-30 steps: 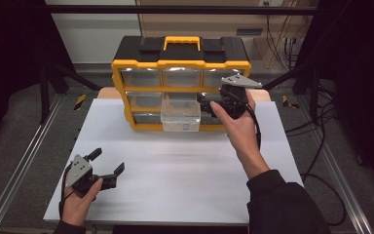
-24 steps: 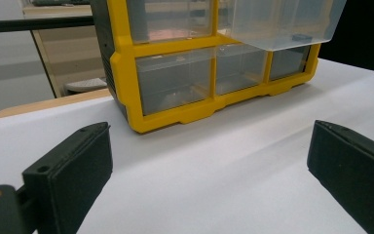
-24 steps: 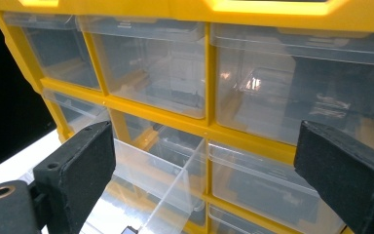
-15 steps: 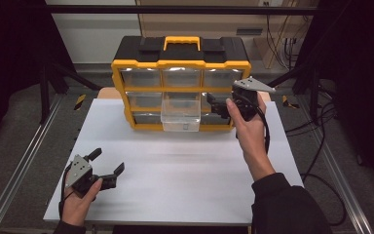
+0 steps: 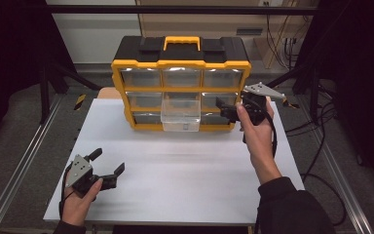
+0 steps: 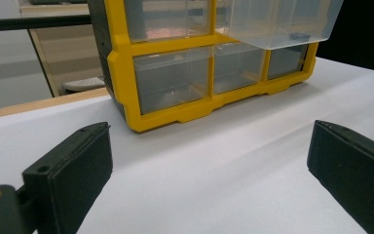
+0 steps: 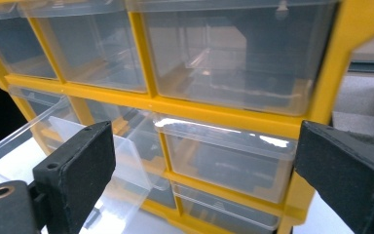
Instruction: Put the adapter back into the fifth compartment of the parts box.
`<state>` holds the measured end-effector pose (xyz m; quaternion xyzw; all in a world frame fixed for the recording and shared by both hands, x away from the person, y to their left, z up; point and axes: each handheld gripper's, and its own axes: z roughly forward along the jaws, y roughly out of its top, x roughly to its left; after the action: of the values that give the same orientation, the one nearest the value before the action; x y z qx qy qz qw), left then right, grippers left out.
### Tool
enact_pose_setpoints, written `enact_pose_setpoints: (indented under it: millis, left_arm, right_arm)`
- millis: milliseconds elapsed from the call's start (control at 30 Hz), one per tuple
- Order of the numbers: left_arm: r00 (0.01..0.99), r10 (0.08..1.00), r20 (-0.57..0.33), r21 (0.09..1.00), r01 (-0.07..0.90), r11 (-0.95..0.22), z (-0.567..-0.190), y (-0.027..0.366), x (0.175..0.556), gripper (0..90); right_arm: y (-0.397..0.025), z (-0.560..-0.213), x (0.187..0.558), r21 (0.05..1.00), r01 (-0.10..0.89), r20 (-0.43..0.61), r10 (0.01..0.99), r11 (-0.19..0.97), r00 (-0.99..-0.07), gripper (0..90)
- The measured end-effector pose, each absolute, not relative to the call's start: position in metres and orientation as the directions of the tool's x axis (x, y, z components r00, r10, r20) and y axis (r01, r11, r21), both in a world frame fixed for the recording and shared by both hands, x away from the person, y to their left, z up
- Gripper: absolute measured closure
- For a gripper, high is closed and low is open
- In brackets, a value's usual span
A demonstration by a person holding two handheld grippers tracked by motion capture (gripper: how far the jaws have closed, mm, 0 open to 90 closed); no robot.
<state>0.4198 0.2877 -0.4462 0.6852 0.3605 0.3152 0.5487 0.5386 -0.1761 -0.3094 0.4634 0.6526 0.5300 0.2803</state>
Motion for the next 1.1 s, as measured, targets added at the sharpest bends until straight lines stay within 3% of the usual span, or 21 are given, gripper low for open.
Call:
enact_pose_setpoints:
  millis: [500,833,1100]
  left_arm:
    - [0.529,0.848,0.035,0.981,0.143,-0.129,-0.445,0.291,0.417,2.6]
    - [0.536,0.844,0.036,0.985,0.122,-0.120,-0.442,0.289,0.417,2.7]
    - [0.535,0.844,0.030,0.986,0.122,-0.112,-0.442,0.290,0.417,2.6]
  right_arm:
    - [-0.193,-0.329,0.536,0.942,0.334,0.127,0.917,0.008,-0.378,9.3]
    - [-0.209,-0.329,0.521,0.955,0.296,0.129,0.900,0.001,-0.417,9.2]
    - [-0.209,-0.332,0.510,0.972,0.234,0.063,0.912,0.037,-0.406,9.5]
